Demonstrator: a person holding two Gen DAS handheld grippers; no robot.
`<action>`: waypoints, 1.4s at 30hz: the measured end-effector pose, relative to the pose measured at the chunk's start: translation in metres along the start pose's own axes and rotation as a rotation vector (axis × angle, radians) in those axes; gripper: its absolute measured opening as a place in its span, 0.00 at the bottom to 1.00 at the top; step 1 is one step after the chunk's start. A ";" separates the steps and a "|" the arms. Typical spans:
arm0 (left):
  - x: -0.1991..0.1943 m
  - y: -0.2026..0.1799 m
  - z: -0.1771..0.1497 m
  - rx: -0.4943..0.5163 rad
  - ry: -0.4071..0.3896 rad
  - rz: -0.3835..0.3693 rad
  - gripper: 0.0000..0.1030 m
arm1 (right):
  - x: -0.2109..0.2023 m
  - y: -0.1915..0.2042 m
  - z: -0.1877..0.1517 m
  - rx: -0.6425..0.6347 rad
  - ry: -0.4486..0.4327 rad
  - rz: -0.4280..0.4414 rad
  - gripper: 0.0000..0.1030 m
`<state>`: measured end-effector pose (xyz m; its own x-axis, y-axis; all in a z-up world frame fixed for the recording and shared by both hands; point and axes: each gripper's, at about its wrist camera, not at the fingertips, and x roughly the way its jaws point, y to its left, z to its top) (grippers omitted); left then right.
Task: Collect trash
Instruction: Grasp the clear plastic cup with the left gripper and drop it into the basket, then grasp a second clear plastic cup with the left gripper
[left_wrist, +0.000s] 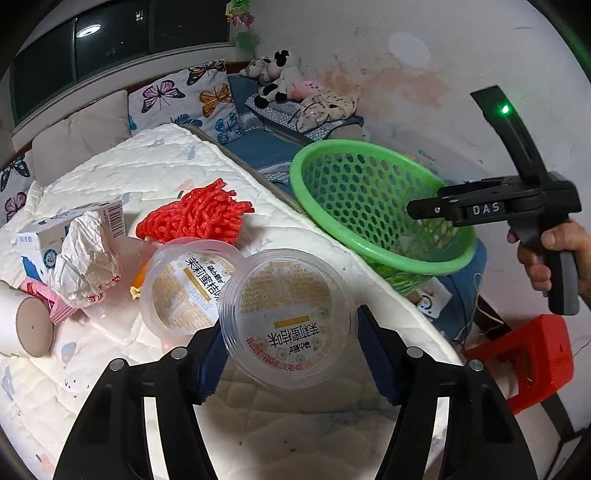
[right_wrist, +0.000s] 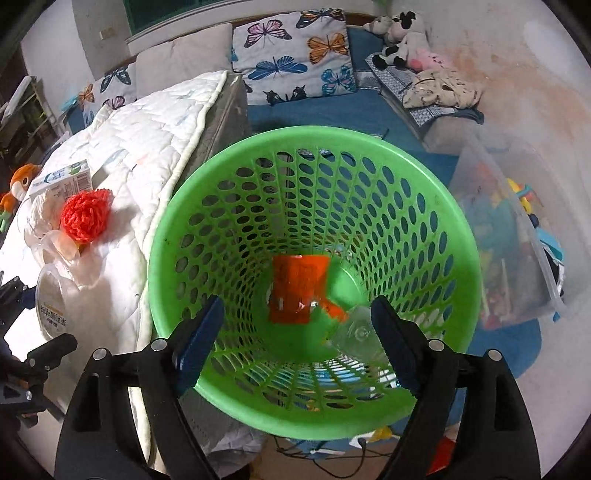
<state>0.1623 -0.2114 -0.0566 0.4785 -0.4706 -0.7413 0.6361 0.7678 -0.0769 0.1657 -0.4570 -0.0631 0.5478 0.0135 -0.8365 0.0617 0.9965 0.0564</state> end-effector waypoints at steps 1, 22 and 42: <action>-0.003 0.000 0.000 -0.004 -0.003 -0.008 0.61 | -0.003 -0.001 -0.002 0.001 -0.005 0.003 0.79; 0.039 -0.045 0.088 0.026 0.017 -0.110 0.61 | -0.026 -0.011 -0.037 0.000 -0.021 -0.029 0.79; 0.085 -0.074 0.100 0.060 0.077 -0.103 0.76 | -0.029 -0.022 -0.055 0.023 -0.015 -0.021 0.79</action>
<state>0.2165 -0.3513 -0.0474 0.3623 -0.5086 -0.7810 0.7153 0.6890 -0.1168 0.1024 -0.4747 -0.0706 0.5589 -0.0093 -0.8292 0.0929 0.9944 0.0514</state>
